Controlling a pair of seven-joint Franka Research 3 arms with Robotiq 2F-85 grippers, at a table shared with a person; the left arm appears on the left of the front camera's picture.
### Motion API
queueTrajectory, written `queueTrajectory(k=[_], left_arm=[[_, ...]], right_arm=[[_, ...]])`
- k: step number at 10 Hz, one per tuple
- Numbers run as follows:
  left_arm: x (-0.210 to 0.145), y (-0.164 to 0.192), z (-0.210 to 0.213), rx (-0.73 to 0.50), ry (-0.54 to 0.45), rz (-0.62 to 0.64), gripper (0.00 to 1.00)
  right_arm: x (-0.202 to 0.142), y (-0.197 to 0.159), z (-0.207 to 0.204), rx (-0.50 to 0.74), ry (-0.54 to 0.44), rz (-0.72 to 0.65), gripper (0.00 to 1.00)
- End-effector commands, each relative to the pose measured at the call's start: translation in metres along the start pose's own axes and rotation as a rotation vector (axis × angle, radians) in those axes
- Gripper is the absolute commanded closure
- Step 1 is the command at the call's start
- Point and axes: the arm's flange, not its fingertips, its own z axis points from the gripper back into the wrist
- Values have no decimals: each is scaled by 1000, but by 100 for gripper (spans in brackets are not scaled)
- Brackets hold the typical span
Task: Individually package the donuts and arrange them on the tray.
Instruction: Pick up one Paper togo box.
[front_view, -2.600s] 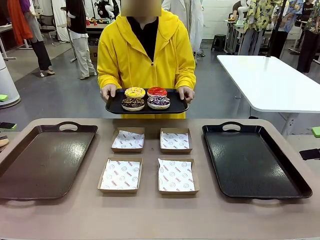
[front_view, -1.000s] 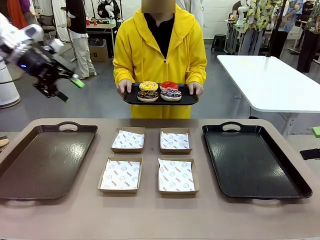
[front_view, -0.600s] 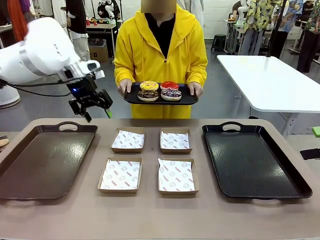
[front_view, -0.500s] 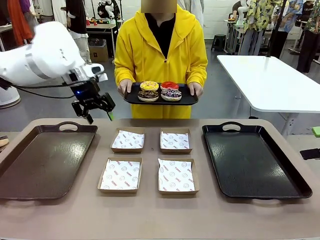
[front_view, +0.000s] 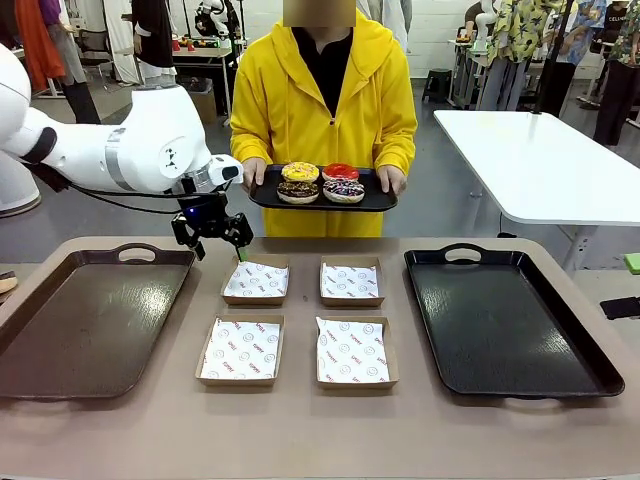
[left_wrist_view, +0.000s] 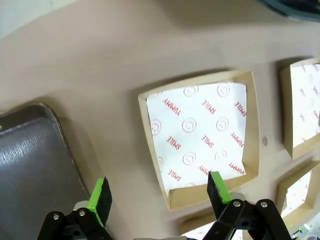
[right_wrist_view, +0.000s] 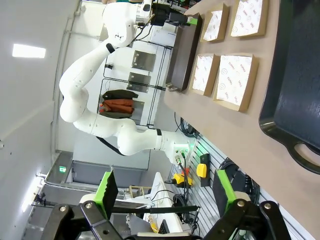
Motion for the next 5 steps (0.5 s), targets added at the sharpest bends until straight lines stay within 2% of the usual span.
queueTrajectory(k=[1, 5], left_arm=[[-3, 3, 2, -8, 23, 5, 0], [-3, 3, 2, -8, 23, 5, 0]], right_arm=[[-1, 0, 0, 14, -3, 11, 0], [-1, 0, 0, 14, -3, 11, 0]])
